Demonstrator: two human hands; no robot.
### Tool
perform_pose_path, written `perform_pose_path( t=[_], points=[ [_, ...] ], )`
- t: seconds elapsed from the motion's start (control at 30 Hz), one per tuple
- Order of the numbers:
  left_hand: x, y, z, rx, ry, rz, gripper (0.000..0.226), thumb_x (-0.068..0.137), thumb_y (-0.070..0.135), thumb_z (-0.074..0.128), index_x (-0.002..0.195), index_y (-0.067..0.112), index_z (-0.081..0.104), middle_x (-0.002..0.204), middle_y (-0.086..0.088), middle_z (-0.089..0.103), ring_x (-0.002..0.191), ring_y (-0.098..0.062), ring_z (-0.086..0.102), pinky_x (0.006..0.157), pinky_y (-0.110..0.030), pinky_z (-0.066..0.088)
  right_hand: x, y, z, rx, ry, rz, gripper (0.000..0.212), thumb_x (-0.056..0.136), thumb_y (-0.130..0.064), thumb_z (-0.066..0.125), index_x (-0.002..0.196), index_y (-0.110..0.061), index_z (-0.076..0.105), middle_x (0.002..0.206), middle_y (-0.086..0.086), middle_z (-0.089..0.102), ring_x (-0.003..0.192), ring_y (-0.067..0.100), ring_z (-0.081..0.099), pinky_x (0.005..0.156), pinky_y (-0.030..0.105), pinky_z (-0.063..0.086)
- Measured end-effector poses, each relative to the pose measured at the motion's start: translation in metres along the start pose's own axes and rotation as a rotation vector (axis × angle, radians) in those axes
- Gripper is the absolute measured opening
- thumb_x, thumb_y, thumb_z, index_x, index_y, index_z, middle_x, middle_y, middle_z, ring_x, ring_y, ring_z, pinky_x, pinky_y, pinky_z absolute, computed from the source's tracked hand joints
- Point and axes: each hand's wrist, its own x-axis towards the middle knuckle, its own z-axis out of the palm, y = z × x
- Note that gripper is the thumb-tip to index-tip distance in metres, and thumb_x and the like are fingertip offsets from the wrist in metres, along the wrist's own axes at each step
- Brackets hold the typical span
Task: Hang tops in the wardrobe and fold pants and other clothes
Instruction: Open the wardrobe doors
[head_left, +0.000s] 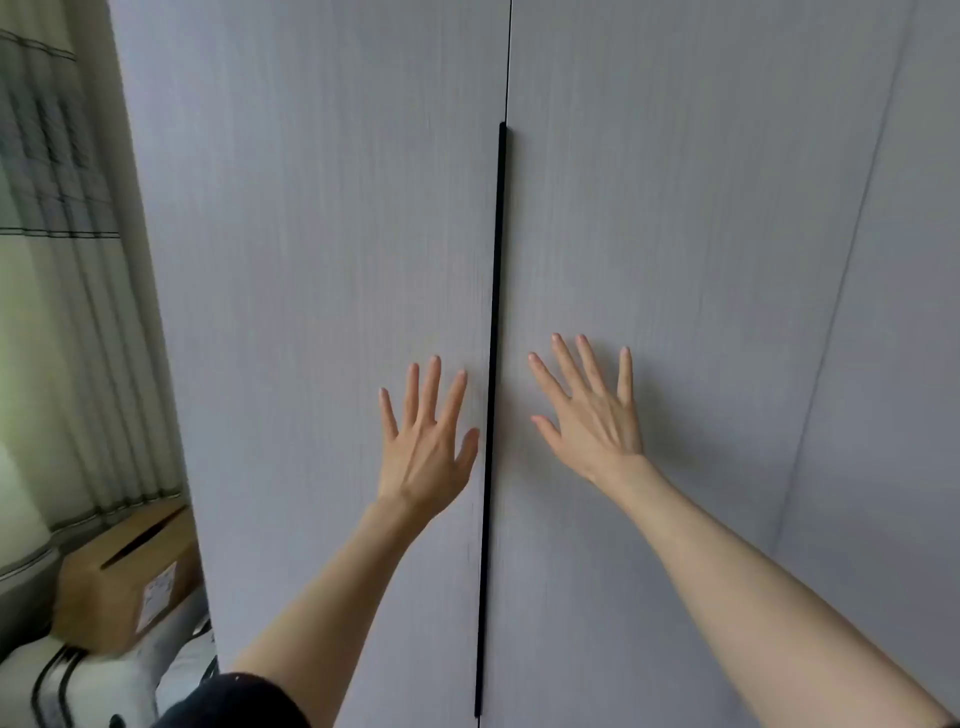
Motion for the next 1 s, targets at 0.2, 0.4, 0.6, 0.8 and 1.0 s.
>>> perform_pose_path(
  t=[0.2,0.4,0.6,0.8,1.0],
  points=[
    [0.069,0.008,0.029,-0.098,0.156,0.059,0.063,0.096,0.034,0.043,0.149,0.017,0.016,0.157,-0.012,-0.005,0.144,-0.032,-0.011,0.109,-0.061,-0.005,0.025,0.003,0.049,-0.014,0.293,0.021,0.071,0.082,-0.049,0.062,0.144,-0.023,0.038,0.152,0.008,0.031,0.139,0.035,0.028,0.104,0.068,0.019],
    [0.087,0.030,0.052,-0.327,0.344,-0.017,0.046,0.079,-0.011,0.046,0.124,-0.001,0.045,0.155,-0.018,0.013,0.145,-0.034,-0.002,0.104,-0.070,-0.009,0.037,0.005,0.091,-0.046,0.478,0.014,0.064,0.090,-0.050,0.035,0.147,-0.024,0.021,0.153,0.005,0.020,0.142,0.032,0.021,0.105,0.069,0.010],
    [0.089,0.035,0.045,-0.375,0.312,-0.051,0.040,0.080,-0.016,0.040,0.117,-0.003,0.045,0.156,-0.013,0.005,0.144,-0.030,-0.012,0.104,-0.068,-0.015,0.039,0.006,0.095,-0.043,0.468,0.029,0.064,0.091,-0.052,0.032,0.147,-0.026,0.016,0.154,0.002,0.015,0.142,0.031,0.024,0.106,0.068,0.009],
    [0.075,0.042,0.024,-0.406,0.252,-0.110,0.036,0.076,-0.018,0.038,0.109,-0.003,0.044,0.156,-0.013,0.000,0.144,-0.029,-0.015,0.106,-0.066,-0.011,0.033,0.005,0.070,0.042,0.294,-0.003,0.060,0.088,-0.048,0.046,0.142,-0.025,0.039,0.151,0.006,0.033,0.139,0.032,0.031,0.106,0.067,0.017],
    [0.041,0.053,-0.013,-0.455,0.292,-0.111,0.029,0.077,-0.014,0.044,0.104,-0.003,0.042,0.154,-0.016,0.008,0.145,-0.033,0.000,0.106,-0.066,0.011,0.022,0.002,0.028,0.646,0.079,0.011,0.056,0.093,-0.018,0.051,0.146,-0.023,0.033,0.157,0.004,0.017,0.146,0.024,0.008,0.115,0.052,0.006]
  ],
)
